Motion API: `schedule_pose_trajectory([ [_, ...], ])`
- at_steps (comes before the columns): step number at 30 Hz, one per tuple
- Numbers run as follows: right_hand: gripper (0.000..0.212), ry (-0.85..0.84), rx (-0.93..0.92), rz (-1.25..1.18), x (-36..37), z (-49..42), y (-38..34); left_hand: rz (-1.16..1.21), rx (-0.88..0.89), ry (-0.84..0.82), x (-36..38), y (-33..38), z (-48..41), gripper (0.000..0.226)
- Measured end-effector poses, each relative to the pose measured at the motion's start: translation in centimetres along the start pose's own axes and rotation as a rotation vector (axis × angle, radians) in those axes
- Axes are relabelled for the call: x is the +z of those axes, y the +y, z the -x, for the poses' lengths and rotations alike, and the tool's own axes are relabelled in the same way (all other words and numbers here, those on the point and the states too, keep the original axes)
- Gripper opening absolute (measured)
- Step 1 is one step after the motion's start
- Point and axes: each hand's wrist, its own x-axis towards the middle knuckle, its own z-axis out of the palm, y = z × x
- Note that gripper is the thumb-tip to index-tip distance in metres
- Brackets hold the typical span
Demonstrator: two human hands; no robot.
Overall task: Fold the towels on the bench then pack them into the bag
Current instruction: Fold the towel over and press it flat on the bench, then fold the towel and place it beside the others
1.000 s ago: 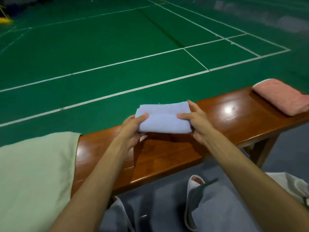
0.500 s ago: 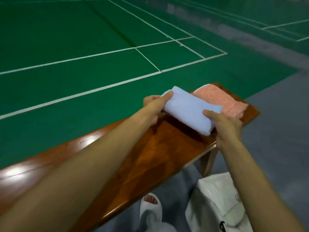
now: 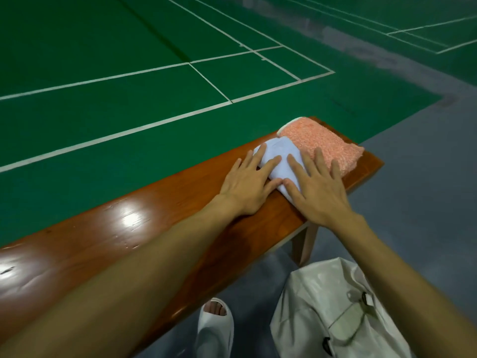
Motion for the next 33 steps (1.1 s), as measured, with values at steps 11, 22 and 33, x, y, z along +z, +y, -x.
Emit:
schedule_pose_trajectory([
  [11, 0.085, 0.019, -0.019, -0.06, -3.3, 1.5, -2.6, -0.126, 0.009, 0.029, -4.2, -1.2, 5.7, 0.066],
  [22, 0.09, -0.057, -0.452, -0.178, -7.9, 6.9, -26.4, -0.278, -0.264, 0.083, -13.9, -11.5, 31.7, 0.07],
  [33, 0.058, -0.3, -0.753, -0.504, -9.0, 19.1, -57.8, -0.263, -0.872, 0.129, -19.4, -23.0, 64.7, 0.076],
])
